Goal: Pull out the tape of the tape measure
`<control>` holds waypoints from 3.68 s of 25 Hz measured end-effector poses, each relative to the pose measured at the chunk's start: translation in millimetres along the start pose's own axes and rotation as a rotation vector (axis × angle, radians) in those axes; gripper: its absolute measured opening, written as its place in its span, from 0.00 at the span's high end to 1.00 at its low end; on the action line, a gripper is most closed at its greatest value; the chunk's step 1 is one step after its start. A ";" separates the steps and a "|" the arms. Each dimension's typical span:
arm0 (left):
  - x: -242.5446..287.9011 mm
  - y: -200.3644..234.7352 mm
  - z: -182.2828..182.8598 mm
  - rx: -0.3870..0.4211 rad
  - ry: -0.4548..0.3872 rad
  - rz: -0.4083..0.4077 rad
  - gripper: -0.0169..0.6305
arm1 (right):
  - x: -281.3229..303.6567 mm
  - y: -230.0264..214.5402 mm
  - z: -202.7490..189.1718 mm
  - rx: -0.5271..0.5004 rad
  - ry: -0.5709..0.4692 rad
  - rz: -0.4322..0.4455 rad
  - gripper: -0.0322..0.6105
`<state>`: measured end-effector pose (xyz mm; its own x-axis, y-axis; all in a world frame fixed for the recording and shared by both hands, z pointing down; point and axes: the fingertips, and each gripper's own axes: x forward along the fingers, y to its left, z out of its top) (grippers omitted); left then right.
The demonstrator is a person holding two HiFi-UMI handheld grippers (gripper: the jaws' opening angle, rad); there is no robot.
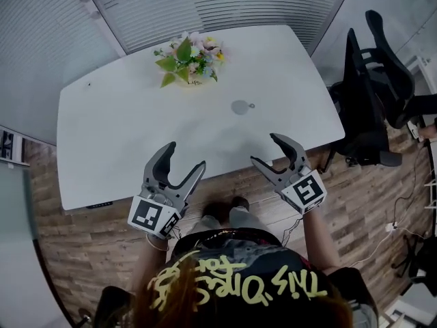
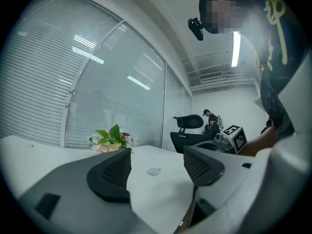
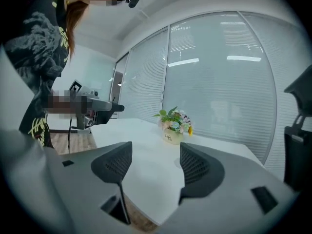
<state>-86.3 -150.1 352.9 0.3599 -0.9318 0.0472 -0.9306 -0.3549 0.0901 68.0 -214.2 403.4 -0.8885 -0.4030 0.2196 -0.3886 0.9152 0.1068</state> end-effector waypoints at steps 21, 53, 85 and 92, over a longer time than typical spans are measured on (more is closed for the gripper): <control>-8.2 17.4 -15.6 -0.022 0.017 0.219 0.47 | 82.5 -67.0 -54.3 -0.159 0.113 0.179 0.47; -1.3 1.3 -13.7 0.003 0.023 0.339 0.47 | 149.3 -93.6 -114.7 -0.213 0.446 0.419 0.48; 5.3 11.1 -16.4 -0.177 -0.031 0.253 0.48 | 139.6 -78.7 -97.5 -0.172 0.435 0.433 0.64; 25.4 23.0 -12.3 -0.223 -0.030 0.127 0.49 | 129.0 -63.7 -65.2 -0.168 0.374 0.368 0.64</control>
<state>-97.8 -181.0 368.4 0.2357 -0.9709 0.0424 -0.9291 -0.2123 0.3027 -6.0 -325.1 488.2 -0.7991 -0.0609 0.5981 0.0024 0.9945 0.1044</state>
